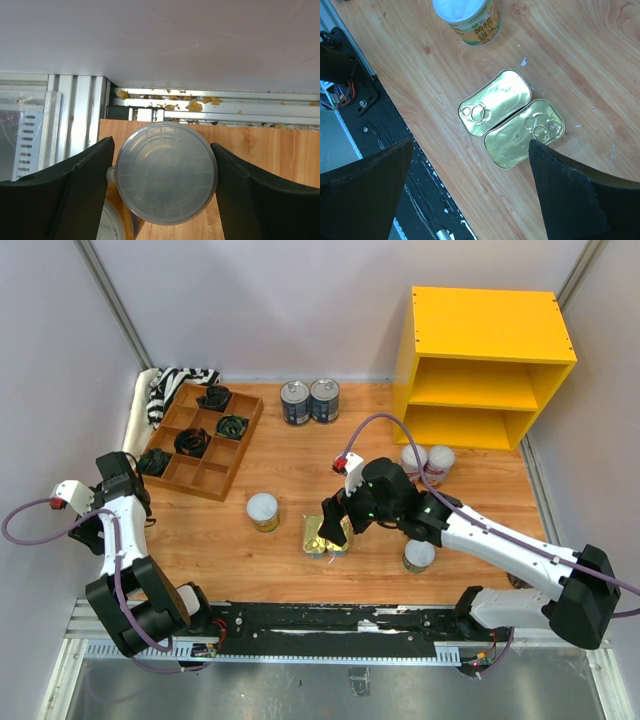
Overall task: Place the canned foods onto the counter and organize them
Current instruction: Pick up the canned food from the corner of the board.
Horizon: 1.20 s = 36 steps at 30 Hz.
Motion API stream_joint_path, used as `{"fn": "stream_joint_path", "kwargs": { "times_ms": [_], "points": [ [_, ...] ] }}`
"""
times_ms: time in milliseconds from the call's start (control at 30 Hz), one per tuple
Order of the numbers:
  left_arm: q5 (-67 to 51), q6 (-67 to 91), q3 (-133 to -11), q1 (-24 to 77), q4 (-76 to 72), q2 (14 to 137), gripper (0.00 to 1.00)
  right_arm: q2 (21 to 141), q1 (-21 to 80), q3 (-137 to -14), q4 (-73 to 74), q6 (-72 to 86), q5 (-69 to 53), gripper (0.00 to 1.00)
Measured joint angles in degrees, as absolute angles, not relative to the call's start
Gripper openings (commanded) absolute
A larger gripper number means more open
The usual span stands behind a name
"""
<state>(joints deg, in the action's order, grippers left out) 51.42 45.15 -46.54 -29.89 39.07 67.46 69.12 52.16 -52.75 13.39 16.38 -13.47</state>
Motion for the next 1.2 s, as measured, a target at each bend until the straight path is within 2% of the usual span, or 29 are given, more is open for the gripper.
{"fn": "stream_joint_path", "kwargs": {
  "times_ms": [433, 767, 1200],
  "points": [
    [47.20, 42.46, -47.75, -29.89, 38.74, 67.35, 0.51, 70.85, 52.16, -53.19, 13.58, 16.36, -12.88, 0.99],
    [39.59, 39.40, -48.38, -28.56, 36.67, 65.93, 0.49, 72.07, 52.16, -53.84, 13.61, 16.32, -12.23, 0.99],
    [42.59, 34.87, -48.84, -11.55, 36.25, 67.77, 0.50, 72.44, 52.14, -53.84, 13.61, 16.29, -11.97, 0.98]
  ]
}}
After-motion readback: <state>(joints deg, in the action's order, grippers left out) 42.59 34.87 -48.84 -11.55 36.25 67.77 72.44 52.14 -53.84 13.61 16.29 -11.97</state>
